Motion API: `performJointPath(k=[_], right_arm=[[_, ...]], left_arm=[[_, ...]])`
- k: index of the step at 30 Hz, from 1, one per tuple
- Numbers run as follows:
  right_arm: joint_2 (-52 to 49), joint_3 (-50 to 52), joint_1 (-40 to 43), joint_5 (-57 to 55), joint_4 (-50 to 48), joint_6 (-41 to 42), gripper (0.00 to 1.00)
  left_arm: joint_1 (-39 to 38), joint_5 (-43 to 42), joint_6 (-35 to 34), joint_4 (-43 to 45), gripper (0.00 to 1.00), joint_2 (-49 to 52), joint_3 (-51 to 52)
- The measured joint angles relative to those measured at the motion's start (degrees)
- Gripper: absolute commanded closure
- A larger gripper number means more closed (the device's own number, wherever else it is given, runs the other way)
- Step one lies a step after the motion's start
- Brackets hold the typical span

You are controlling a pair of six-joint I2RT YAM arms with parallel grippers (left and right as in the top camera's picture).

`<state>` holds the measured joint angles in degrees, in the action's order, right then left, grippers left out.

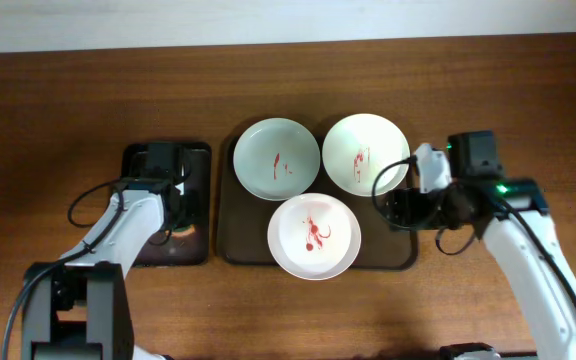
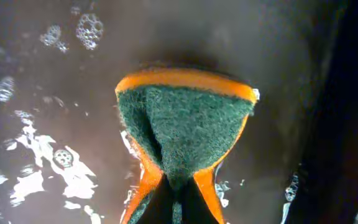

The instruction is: Clean dirty plates on tray and stack at the side

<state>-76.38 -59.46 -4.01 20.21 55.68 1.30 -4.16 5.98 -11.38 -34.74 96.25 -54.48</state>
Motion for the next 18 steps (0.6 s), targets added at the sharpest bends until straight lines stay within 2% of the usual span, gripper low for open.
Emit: performJointPath(k=[3, 5, 6, 8, 10, 13, 18], right_arm=[[-6.43, 0.0, -4.68, 1.14, -0.83, -0.04, 0.42], [-9.64, 0.0, -6.84, 1.55, -2.08, 0.37, 0.5], [-13.11, 0.0, -8.22, 1.81, -3.56, 1.18, 0.63], [-15.98, 0.0, -8.59, 1.92, -4.74, 2.05, 0.72], [-20.46, -0.04, -8.7, 1.99, -6.82, 2.99, 0.77], [-24.06, -0.04, -8.74, 1.99, -8.28, 3.32, 0.79], [-24.96, -0.04, -8.74, 1.97, -9.31, 3.43, 0.82]], left_arm=[[0.0, -0.13, 0.0, -1.22, 1.0, -3.98, -1.66], [0.0, -0.17, -0.02, -1.77, 1.0, -6.84, -2.47], [0.0, -0.17, -0.02, -2.78, 1.0, -8.72, -2.86], [0.0, -0.2, 0.0, -3.91, 1.0, -9.03, -2.86], [0.0, -0.2, 0.0, -5.27, 1.0, -9.03, -2.86], [0.0, -1.53, -0.02, -5.29, 1.0, -9.03, -2.86], [0.0, -2.73, 0.0, -5.29, 1.0, -9.03, -2.86]])
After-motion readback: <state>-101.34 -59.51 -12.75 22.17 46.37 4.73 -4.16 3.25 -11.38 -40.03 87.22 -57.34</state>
